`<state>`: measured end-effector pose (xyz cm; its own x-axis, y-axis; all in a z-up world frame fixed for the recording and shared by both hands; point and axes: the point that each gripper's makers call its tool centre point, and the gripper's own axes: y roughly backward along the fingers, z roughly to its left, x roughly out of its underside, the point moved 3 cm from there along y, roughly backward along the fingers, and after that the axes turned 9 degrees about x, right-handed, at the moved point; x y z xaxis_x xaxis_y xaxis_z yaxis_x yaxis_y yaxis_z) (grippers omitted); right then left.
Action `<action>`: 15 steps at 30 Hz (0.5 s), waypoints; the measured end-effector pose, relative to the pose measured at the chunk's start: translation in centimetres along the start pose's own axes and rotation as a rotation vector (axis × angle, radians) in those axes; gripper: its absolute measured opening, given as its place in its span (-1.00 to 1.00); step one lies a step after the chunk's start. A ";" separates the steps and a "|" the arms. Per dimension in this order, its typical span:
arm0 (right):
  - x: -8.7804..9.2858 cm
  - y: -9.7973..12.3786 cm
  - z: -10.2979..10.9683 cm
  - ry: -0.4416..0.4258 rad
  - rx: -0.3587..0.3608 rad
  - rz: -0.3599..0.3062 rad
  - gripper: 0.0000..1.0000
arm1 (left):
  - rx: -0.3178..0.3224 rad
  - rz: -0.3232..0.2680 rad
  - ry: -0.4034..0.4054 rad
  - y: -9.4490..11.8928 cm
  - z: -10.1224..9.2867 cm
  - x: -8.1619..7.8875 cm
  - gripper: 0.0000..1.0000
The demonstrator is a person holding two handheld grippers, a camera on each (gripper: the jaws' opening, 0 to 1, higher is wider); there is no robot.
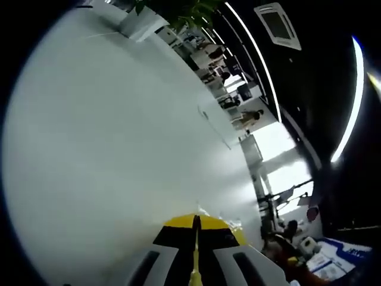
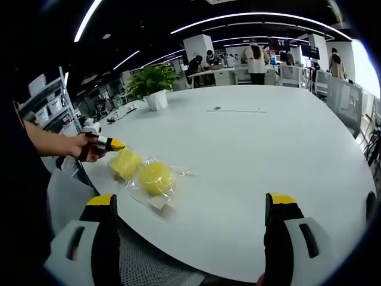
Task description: Compare the silicone blocks by pressing each to a similar depth, holding the contact briefly, and releasing to observe deformation and rebound differences across the visible hardness samples.
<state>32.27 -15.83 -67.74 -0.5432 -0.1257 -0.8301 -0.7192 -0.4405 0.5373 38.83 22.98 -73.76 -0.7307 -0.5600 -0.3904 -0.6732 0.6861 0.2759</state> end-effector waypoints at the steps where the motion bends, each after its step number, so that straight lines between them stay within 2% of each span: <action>1: -0.1 0.0 0.0 0.000 0.000 -0.002 0.93 | 0.007 -0.008 -0.005 0.0 -0.3 -0.2 -1.00; 4: -0.3 0.0 0.2 0.001 -0.001 -0.011 0.93 | 0.030 -0.025 -0.034 0.2 -1.1 -0.6 -1.00; 15: -0.7 0.4 0.9 0.003 -0.005 -0.035 0.93 | 0.093 -0.024 -0.124 0.8 -3.9 -1.4 -1.00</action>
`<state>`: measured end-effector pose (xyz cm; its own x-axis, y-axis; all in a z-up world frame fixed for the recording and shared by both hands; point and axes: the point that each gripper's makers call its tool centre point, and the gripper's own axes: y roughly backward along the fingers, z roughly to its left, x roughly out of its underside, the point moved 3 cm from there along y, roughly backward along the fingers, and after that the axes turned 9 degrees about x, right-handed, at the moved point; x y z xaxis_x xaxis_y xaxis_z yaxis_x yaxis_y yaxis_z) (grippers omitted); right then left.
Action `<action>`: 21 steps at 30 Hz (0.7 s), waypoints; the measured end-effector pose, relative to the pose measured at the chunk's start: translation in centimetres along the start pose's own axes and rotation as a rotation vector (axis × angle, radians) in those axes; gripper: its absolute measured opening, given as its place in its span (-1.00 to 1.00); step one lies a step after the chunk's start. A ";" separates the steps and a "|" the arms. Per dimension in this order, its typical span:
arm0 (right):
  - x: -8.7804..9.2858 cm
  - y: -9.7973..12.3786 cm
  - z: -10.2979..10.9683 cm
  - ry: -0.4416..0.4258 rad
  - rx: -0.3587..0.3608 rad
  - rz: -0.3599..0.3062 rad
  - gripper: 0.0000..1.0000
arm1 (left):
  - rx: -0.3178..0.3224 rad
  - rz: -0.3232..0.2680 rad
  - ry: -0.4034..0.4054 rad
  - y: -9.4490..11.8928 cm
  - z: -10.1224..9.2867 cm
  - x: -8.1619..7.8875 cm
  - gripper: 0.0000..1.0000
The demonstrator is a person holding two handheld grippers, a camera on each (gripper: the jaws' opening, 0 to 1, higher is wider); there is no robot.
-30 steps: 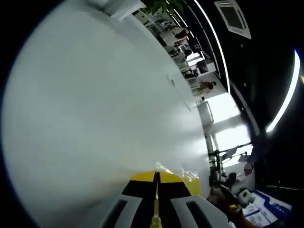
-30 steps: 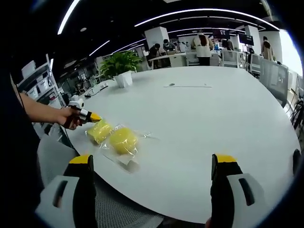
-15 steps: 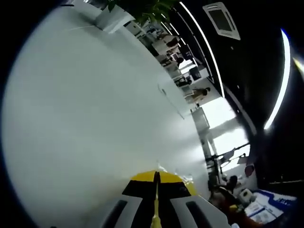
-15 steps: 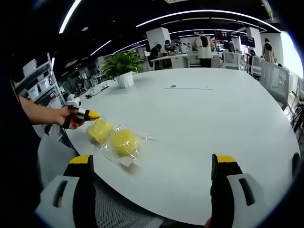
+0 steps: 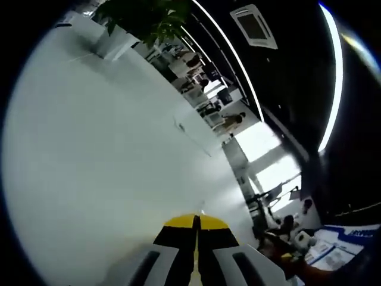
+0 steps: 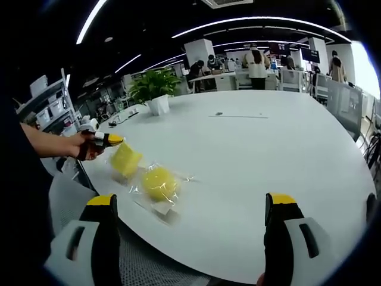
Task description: Compare the silicone blocks by pressing each to a similar depth, holding the contact briefly, and releasing to observe deformation and rebound differences across the visible hardness samples.
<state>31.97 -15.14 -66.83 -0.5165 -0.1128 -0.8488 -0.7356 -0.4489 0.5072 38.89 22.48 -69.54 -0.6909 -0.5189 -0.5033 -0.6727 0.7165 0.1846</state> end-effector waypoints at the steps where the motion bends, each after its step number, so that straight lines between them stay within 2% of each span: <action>1: 0.0 0.0 0.0 0.000 0.000 0.000 0.93 | -0.001 0.001 0.001 0.0 0.0 -0.1 -1.00; 3: 0.0 0.1 0.1 0.002 -0.002 -0.003 0.93 | 0.003 -0.002 0.012 0.1 -0.4 -0.3 -1.00; 8: -0.2 0.3 0.1 0.014 -0.006 -0.004 0.93 | 0.037 -0.030 -0.079 0.5 -2.1 -1.5 -1.00; 12: -0.6 0.4 0.1 0.020 -0.009 -0.009 0.93 | 0.046 -0.031 -0.162 0.7 -3.3 -2.3 -1.00; 21: -2.5 0.3 0.0 0.027 -0.020 -0.036 0.93 | 0.110 -0.096 -0.263 1.5 -7.2 -5.5 -1.00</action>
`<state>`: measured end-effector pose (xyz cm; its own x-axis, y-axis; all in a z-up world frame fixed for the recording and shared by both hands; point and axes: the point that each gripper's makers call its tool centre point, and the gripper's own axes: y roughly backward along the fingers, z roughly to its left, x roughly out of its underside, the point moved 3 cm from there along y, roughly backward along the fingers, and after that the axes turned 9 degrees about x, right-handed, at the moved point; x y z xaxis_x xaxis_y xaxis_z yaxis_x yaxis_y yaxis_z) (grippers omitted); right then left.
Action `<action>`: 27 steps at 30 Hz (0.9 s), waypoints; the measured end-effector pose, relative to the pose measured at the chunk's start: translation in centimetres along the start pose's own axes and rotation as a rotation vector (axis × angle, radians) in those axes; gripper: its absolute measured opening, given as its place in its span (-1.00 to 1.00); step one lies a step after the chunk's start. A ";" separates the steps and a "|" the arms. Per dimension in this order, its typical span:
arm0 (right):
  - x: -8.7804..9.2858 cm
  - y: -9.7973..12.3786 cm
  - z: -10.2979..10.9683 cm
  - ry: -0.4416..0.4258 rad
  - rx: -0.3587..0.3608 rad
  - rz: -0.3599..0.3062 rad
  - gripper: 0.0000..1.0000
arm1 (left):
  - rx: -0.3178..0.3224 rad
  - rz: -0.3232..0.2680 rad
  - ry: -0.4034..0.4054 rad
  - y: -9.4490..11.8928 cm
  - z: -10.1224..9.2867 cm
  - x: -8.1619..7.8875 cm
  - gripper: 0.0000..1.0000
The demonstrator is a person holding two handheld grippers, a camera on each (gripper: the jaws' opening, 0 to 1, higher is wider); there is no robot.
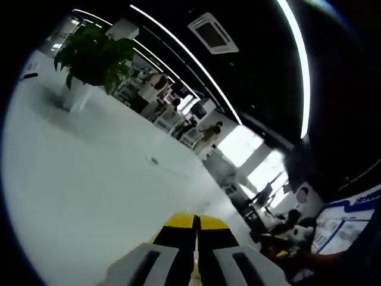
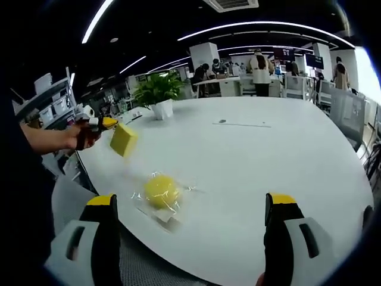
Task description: Compare the silicone blocks by pressing each to a similar depth, holding the contact briefly, and releasing to observe deformation and rebound differences across the visible hardness samples.
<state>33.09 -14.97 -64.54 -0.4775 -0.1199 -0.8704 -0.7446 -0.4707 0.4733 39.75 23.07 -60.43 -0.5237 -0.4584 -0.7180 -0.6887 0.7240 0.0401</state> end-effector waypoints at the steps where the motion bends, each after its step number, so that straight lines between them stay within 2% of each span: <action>1: -0.2 0.0 0.0 0.000 -0.001 -0.004 0.93 | 0.008 -0.007 -0.013 0.0 -0.4 -0.6 -1.00; 8: -2.2 -0.1 0.3 0.018 -0.013 -0.034 0.93 | 0.062 -0.061 -0.076 -0.3 -2.6 -4.2 -1.00; 11: -3.3 -0.2 0.3 0.030 -0.018 -0.053 0.93 | 0.089 -0.076 -0.112 -0.6 -4.2 -5.5 -1.00; 16: -5.6 0.2 0.6 0.046 -0.029 -0.093 0.93 | 0.133 -0.098 -0.167 -1.1 -7.2 -7.3 -1.00; 21: -8.2 0.5 0.8 0.060 -0.043 -0.136 0.93 | 0.173 -0.125 -0.203 -1.1 -9.0 -9.0 -1.00; 27: -10.6 0.6 1.5 0.092 -0.071 -0.170 0.93 | 0.235 -0.132 -0.245 -1.2 -12.3 -10.3 -1.00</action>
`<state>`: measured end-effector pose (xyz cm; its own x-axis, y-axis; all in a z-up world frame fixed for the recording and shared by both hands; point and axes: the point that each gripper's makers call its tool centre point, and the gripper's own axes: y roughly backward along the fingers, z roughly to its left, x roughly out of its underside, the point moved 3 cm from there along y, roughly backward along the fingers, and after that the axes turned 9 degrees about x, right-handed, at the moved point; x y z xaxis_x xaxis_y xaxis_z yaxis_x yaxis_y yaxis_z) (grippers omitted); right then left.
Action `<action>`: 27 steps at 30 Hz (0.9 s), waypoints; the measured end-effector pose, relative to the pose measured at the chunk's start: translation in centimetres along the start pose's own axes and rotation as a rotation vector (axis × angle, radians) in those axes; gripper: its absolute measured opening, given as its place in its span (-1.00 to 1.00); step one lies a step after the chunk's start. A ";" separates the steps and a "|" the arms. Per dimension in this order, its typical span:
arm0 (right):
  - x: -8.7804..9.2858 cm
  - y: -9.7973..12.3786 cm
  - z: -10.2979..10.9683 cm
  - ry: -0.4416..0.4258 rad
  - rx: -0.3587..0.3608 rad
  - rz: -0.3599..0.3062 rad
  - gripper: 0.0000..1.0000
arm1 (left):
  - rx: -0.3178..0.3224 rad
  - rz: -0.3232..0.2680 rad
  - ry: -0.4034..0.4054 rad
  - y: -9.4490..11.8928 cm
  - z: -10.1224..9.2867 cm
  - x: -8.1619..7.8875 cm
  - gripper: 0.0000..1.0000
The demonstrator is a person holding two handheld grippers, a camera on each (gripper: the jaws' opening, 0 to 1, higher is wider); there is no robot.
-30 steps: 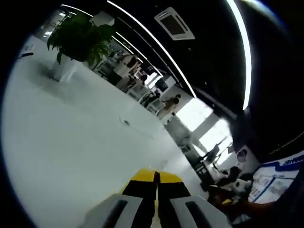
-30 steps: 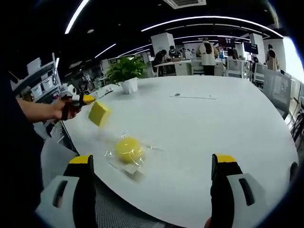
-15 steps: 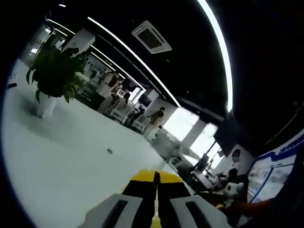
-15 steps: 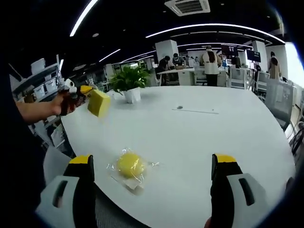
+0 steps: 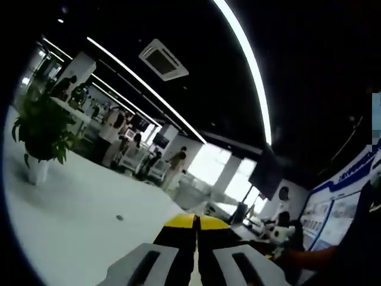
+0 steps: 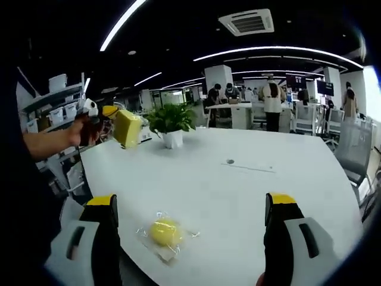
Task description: Compare the silicone blocks by pressing each to a similar depth, holding the contact briefly, and releasing to observe deformation and rebound differences across the visible hardness samples.
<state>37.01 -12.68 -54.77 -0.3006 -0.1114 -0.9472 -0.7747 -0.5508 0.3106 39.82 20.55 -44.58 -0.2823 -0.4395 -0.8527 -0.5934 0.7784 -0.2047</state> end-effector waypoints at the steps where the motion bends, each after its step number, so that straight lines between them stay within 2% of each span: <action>1: -0.6 -0.1 0.2 0.006 -0.009 -0.008 0.93 | 0.010 -0.002 -0.005 -0.2 -0.4 -0.3 -1.00; 13: -7.0 -1.2 3.1 0.034 -0.145 -0.112 0.93 | 0.127 -0.040 -0.047 -1.7 -5.1 -3.9 -1.00; 23: -10.8 -1.6 5.7 0.047 -0.262 -0.168 0.93 | 0.197 -0.065 -0.043 -2.4 -7.4 -5.2 -1.00; 27: -12.2 -1.6 7.3 0.050 -0.328 -0.188 0.74 | 0.216 -0.066 -0.040 -2.6 -8.1 -5.4 -1.00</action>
<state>37.88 -4.42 -43.15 -0.1370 -0.0189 -0.9904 -0.5919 -0.8001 0.0971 36.80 17.27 -35.60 -0.2156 -0.4775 -0.8517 -0.4331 0.8285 -0.3549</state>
